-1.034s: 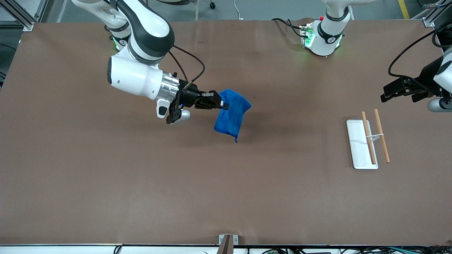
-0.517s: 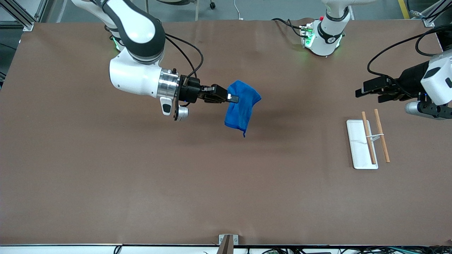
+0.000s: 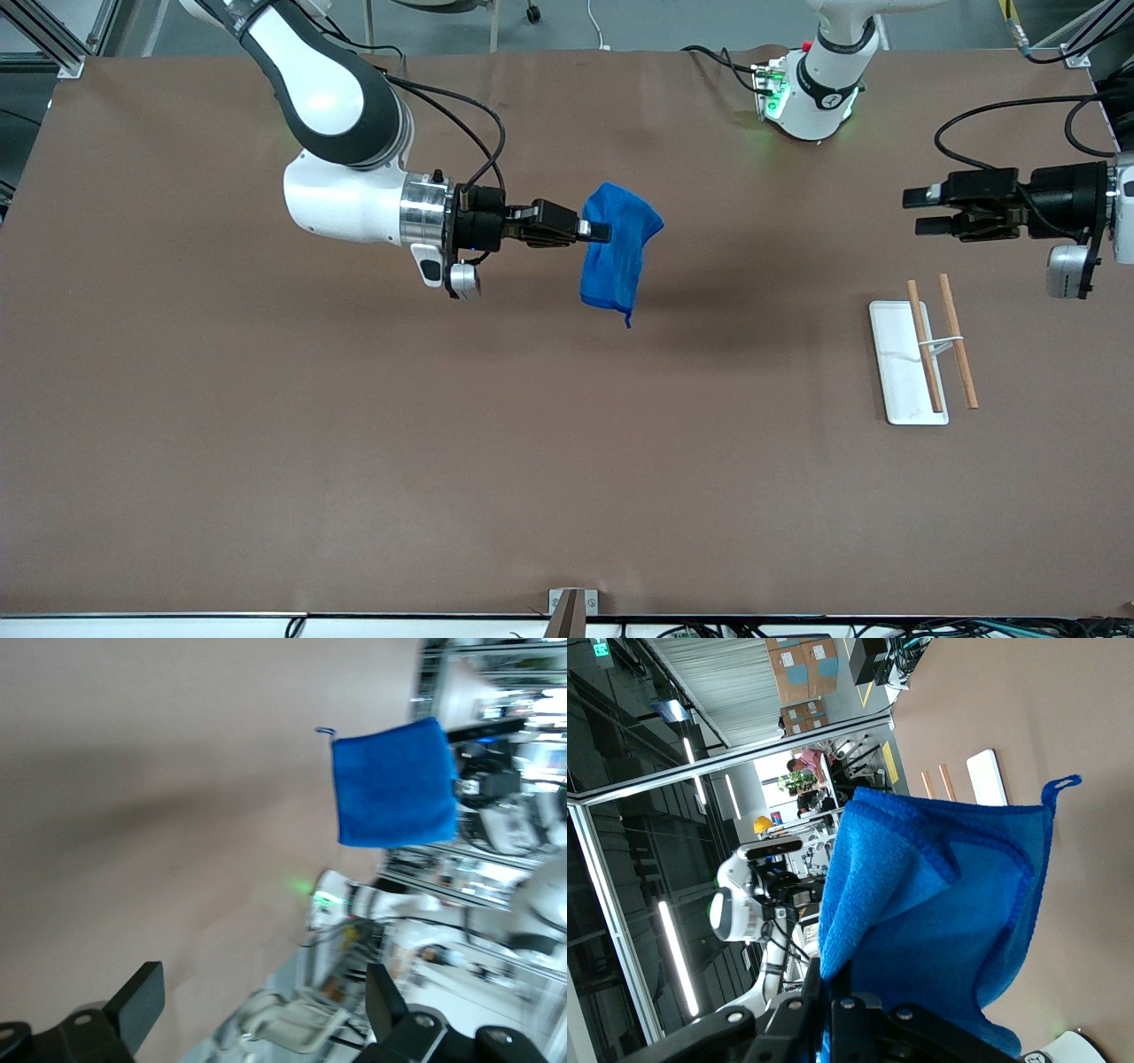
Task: Right arm passes towel to left arm to hang
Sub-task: 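Reach the left gripper toward the towel held by the right gripper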
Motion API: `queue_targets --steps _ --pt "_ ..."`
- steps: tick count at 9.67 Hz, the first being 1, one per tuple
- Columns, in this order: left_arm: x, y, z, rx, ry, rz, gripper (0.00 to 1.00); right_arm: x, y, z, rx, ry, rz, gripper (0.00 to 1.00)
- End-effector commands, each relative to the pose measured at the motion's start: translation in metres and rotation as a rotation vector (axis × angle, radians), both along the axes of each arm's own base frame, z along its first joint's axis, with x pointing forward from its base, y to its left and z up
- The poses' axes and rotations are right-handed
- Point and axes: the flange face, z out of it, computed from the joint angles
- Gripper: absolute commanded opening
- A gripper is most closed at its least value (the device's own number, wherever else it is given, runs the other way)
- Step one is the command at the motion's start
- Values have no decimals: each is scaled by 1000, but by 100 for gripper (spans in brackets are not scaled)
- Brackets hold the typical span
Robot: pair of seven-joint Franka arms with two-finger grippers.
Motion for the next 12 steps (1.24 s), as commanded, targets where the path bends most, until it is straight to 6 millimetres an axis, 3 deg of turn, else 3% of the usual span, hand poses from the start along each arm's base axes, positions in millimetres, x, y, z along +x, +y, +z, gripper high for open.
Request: queue_targets --steps 1,4,6,9,12 --pt "-30 -10 -56 -214 -16 22 100 -2 -2 -2 19 1 -6 0" --pt "-35 -46 -91 -307 18 68 99 -4 -1 -8 15 10 -3 0" --pt "-39 -88 -121 -359 -26 131 99 -3 -2 -8 15 10 -5 0" --pt "-43 -158 -149 -396 -61 232 98 -4 -1 -9 15 11 -3 0" --pt "-50 -206 -162 -384 -67 274 95 -3 -2 -9 15 11 -5 0"
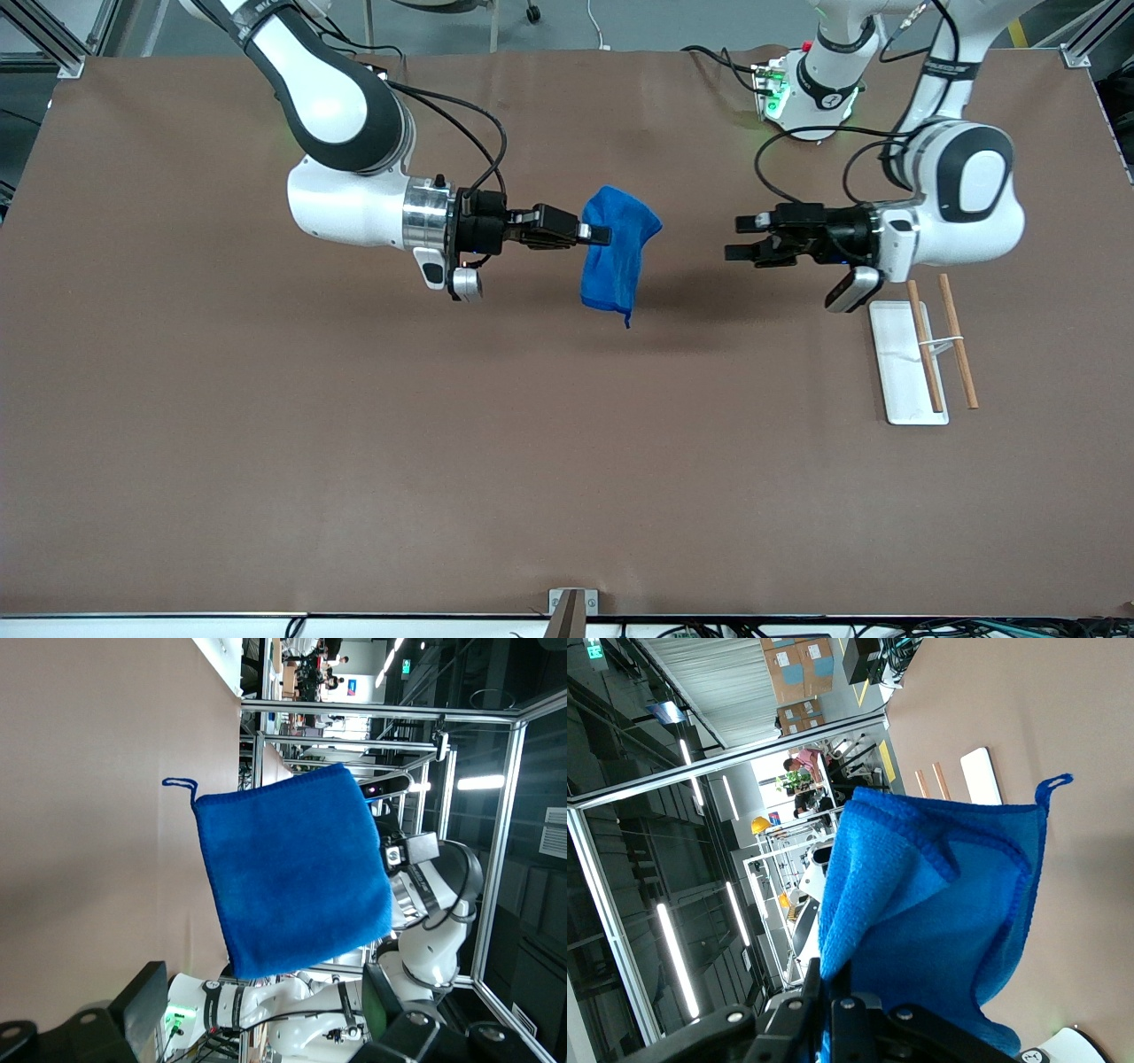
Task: Right arm passes towel to left arm to hang
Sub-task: 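Reach the left gripper toward the towel held by the right gripper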
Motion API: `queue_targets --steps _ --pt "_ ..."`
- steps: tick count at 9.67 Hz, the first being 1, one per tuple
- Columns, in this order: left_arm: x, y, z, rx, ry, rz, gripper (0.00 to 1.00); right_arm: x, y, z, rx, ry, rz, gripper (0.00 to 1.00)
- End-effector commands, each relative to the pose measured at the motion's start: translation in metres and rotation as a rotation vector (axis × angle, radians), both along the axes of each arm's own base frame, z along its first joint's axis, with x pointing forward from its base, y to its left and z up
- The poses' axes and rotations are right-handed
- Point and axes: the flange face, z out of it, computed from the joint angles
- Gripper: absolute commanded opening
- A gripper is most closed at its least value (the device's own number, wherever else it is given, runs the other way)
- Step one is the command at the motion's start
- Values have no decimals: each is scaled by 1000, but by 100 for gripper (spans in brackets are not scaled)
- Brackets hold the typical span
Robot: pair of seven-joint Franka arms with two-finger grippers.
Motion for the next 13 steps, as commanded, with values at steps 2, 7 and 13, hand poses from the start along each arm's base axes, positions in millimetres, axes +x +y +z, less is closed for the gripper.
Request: queue_targets --steps 2,7,13 --pt "-24 -38 -32 56 -3 17 93 -4 -2 1 18 -5 -7 0" --pt "-28 -86 -45 38 60 199 91 -3 -2 1 19 -7 -7 0" --pt "-16 -111 -26 34 127 364 51 -2 -3 1 17 -8 -11 0"
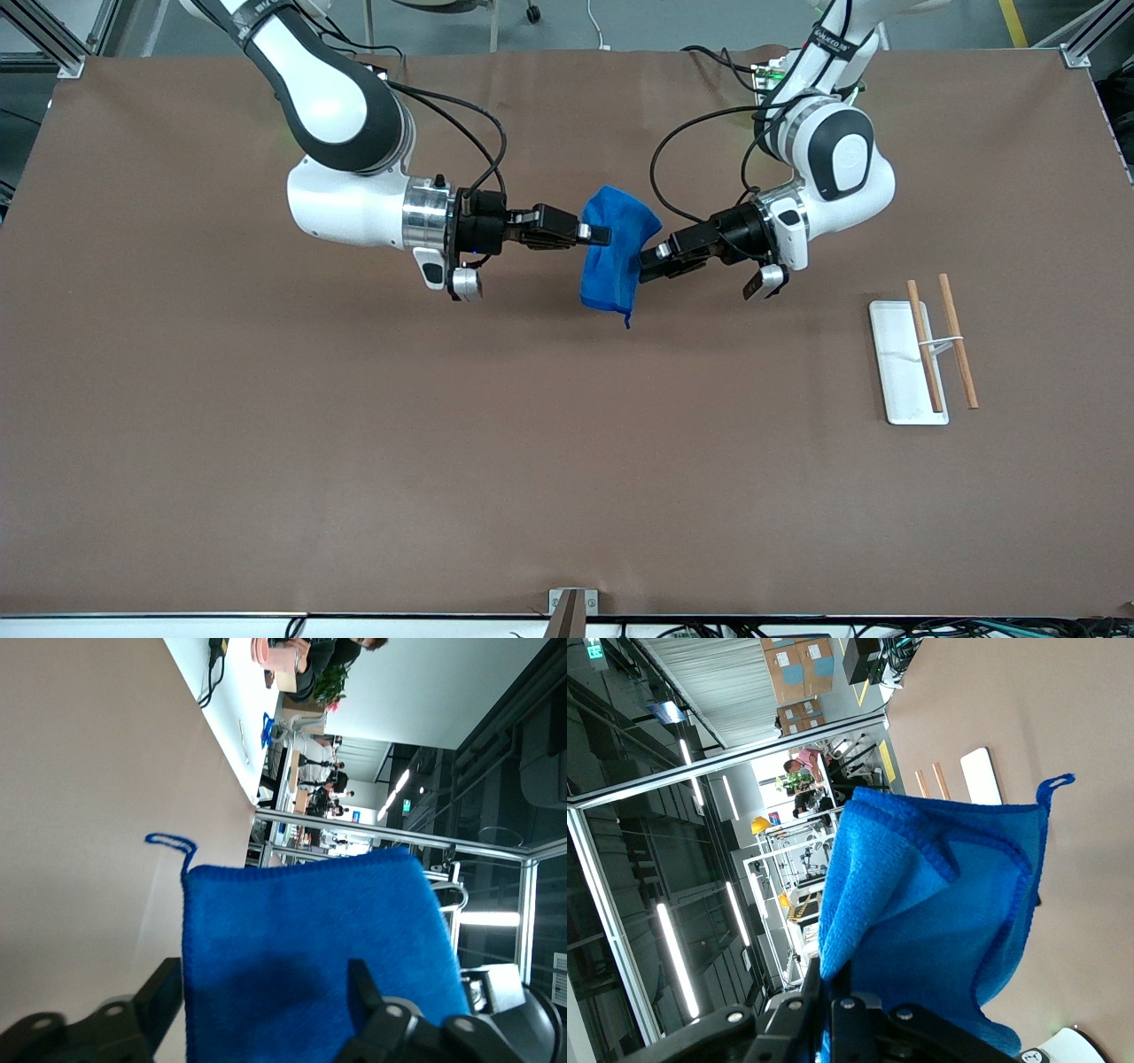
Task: Right arm passes towel to left arm to hang
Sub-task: 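Reach the left gripper toward the towel held by the right gripper, then grasp the towel with the left gripper while the right gripper releases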
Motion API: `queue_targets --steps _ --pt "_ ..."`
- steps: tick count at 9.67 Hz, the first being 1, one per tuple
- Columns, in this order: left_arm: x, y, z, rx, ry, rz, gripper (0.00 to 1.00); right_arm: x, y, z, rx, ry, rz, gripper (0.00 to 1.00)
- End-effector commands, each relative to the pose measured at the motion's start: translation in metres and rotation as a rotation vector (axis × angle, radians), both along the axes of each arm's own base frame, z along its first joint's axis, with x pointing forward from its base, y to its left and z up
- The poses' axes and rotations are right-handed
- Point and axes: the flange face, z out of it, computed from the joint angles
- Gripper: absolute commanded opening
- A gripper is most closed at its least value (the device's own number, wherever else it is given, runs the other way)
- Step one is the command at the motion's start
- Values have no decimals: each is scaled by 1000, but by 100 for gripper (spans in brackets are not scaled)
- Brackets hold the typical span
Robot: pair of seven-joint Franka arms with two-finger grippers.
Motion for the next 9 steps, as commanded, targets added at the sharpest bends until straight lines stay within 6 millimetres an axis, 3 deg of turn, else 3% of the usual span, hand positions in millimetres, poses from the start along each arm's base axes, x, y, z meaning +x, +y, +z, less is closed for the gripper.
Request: queue_targets --steps 1,2,4,8,9 --pt "8 1 -9 16 51 48 26 -3 -3 1 17 -8 -11 0" --pt "9 2 -9 24 60 56 12 -2 -3 1 18 -8 -11 0" --pt "10 5 -8 47 51 65 1 -2 -3 2 19 -9 -11 0" --pt "12 7 -8 63 48 68 1 0 -5 3 21 -2 -14 3" --pt "12 7 -8 65 47 68 1 -2 -3 3 8 -18 -13 77"
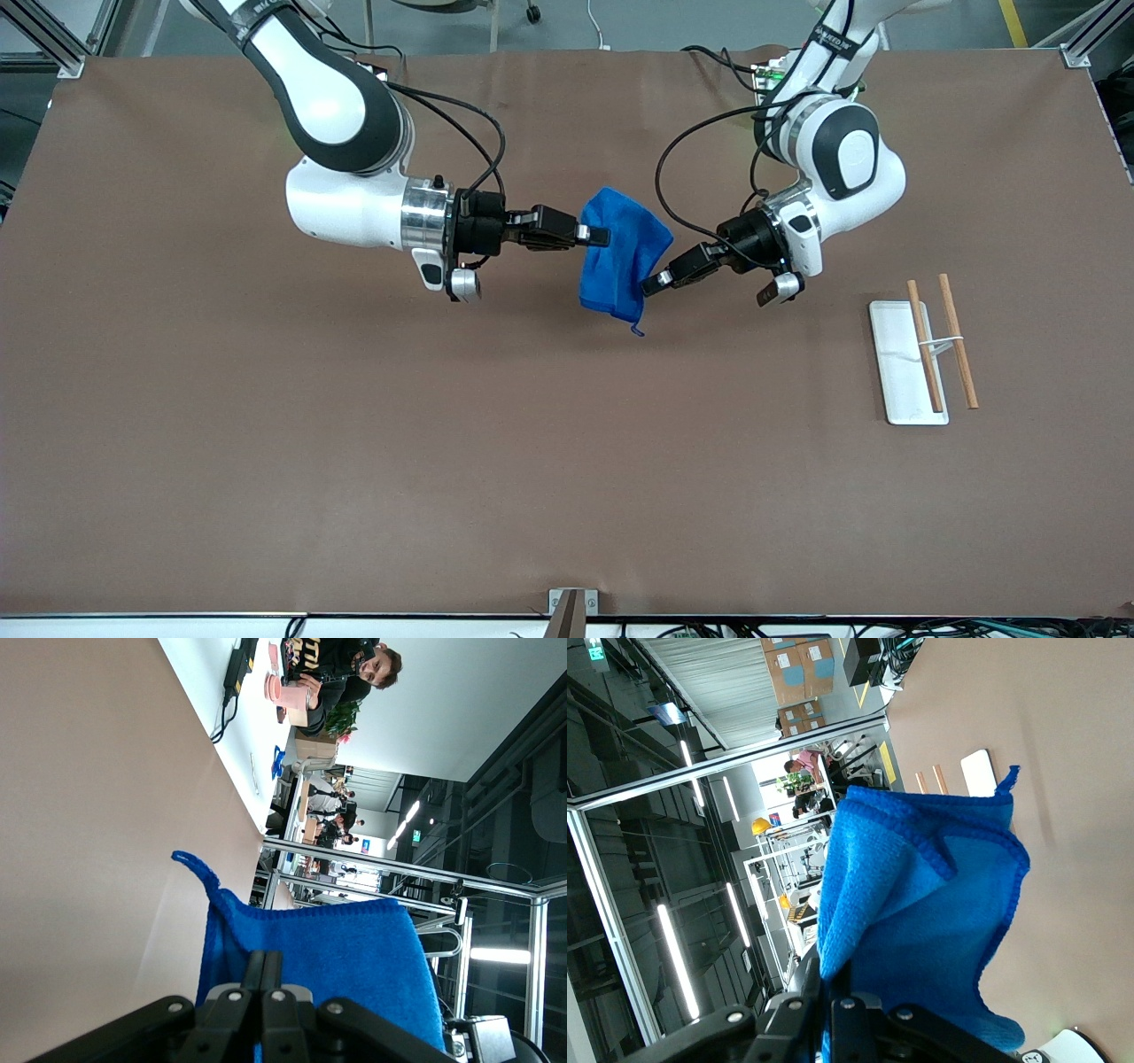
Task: Right arm passes towel to left arm to hang
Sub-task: 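Grasp the towel with the left gripper while the right gripper releases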
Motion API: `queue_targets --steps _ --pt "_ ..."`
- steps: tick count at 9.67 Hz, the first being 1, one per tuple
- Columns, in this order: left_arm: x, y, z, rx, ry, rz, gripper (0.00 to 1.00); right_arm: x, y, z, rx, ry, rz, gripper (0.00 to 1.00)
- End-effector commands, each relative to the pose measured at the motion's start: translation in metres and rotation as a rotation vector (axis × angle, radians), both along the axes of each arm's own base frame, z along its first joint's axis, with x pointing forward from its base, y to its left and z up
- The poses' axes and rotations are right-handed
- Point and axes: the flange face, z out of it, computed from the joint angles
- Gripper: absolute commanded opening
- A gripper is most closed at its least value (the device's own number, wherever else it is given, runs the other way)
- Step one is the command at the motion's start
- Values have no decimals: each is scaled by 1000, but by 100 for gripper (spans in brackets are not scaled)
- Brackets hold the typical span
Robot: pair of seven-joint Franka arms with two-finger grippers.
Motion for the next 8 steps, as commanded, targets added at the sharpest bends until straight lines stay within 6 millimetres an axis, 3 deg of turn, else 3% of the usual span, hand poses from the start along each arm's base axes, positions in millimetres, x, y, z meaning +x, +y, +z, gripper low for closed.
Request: queue_targets --steps 1,2,5,8 --pt "0 1 -17 43 18 -2 1 -1 -6 2 1 -18 -16 100" --pt "0 2 -17 57 14 -4 1 6 -15 3 -16 -33 -24 100" --pt "5 14 -11 100 -10 -23 0 35 -66 -12 -208 -162 20 100" --pt "29 77 18 276 -75 -64 0 70 -140 -35 -467 -283 51 100"
